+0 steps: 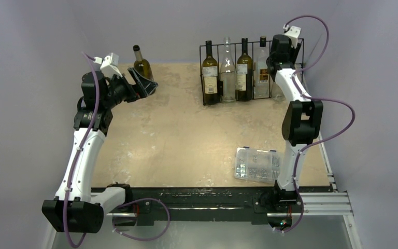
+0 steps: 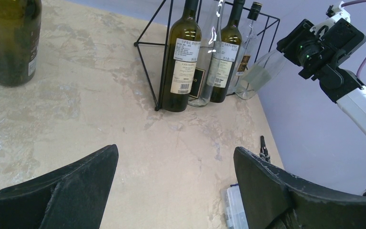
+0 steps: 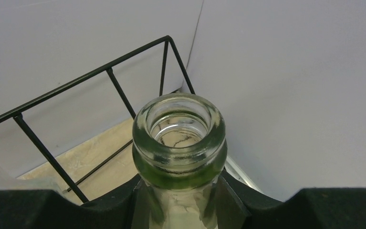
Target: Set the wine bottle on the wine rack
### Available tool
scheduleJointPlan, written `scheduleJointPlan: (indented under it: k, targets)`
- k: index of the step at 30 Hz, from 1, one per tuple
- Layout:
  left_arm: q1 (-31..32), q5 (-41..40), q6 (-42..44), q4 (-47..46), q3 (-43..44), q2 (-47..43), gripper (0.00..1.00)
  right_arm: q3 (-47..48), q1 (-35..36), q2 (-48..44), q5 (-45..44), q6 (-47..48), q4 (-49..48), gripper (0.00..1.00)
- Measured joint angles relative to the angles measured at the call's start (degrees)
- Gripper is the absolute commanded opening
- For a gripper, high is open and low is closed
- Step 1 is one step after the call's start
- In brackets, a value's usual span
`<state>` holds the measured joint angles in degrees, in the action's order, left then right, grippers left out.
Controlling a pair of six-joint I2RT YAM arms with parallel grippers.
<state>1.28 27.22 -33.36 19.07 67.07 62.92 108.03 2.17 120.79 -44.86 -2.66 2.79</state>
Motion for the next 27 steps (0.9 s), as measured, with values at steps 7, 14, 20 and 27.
scheduleJointPlan:
  k: [7, 14, 20, 27]
  targets:
    - [0.0, 0.0, 0.0, 0.0, 0.0, 0.3, 0.91, 3.2, -0.1, 2.7, 1.1, 0.7, 0.5, 0.26]
    - [0.0, 0.1, 0.0, 0.0, 0.1, 0.3, 0.91, 5.9, -0.2, 4.5, 2.0, 1.3, 1.4, 0.41]
    - [-0.8, 0.9, -0.2, -0.1, 0.1, 0.8, 0.91, 9.4, -0.3, 7.0, 3.0, 1.9, 2.8, 0.50]
    - [-0.9, 1.1, -0.3, -0.1, 0.1, 1.3, 0.91, 10.9, -0.2, 8.5, 5.4, 1.2, 2.3, 0.64]
